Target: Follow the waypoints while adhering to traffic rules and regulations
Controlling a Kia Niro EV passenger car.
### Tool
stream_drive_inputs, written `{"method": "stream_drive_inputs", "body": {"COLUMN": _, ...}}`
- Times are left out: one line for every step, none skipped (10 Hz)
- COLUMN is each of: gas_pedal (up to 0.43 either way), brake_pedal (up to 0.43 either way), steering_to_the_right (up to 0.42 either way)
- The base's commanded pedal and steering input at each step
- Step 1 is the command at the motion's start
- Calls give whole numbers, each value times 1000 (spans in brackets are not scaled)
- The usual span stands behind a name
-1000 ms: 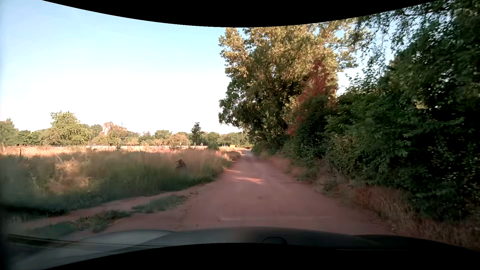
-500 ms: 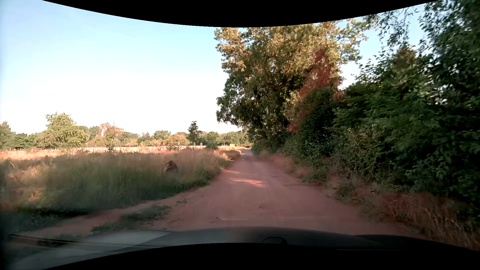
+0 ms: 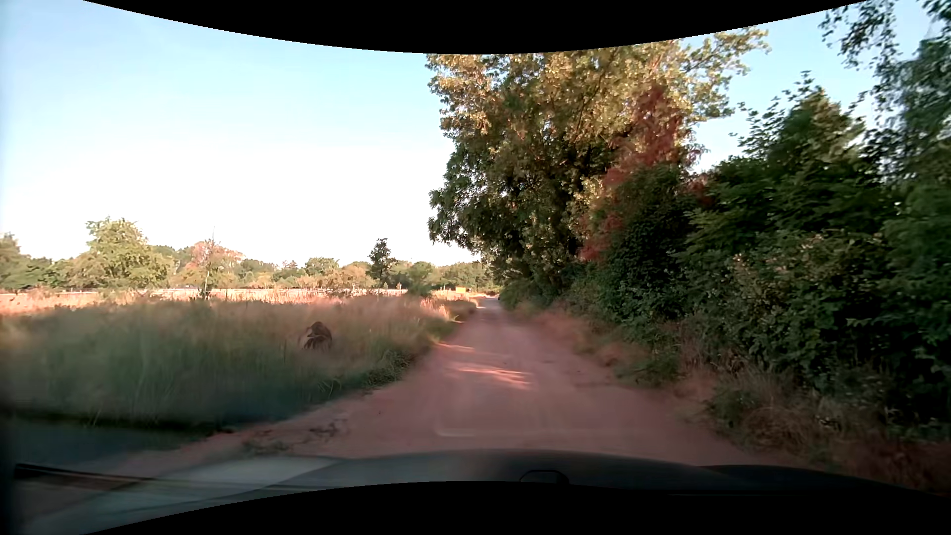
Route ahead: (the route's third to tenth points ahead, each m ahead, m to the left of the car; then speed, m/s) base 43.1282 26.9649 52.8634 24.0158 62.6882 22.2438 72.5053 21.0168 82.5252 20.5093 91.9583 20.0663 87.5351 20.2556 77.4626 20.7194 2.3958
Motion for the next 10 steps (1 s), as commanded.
{"method": "stream_drive_inputs", "body": {"gas_pedal": 0, "brake_pedal": 0, "steering_to_the_right": -14}}
{"method": "stream_drive_inputs", "body": {"gas_pedal": 0, "brake_pedal": 0, "steering_to_the_right": -14}}
{"method": "stream_drive_inputs", "body": {"gas_pedal": 0, "brake_pedal": 0, "steering_to_the_right": -14}}
{"method": "stream_drive_inputs", "body": {"gas_pedal": 0, "brake_pedal": 0, "steering_to_the_right": -14}}
{"method": "stream_drive_inputs", "body": {"gas_pedal": 0, "brake_pedal": 0, "steering_to_the_right": -14}}
{"method": "stream_drive_inputs", "body": {"gas_pedal": 0, "brake_pedal": 0, "steering_to_the_right": -15}}
{"method": "stream_drive_inputs", "body": {"gas_pedal": 0, "brake_pedal": 0, "steering_to_the_right": -16}}
{"method": "stream_drive_inputs", "body": {"gas_pedal": 0, "brake_pedal": 0, "steering_to_the_right": -16}}
{"method": "stream_drive_inputs", "body": {"gas_pedal": 0, "brake_pedal": 0, "steering_to_the_right": -15}}
{"method": "stream_drive_inputs", "body": {"gas_pedal": 0, "brake_pedal": 0, "steering_to_the_right": -13}}
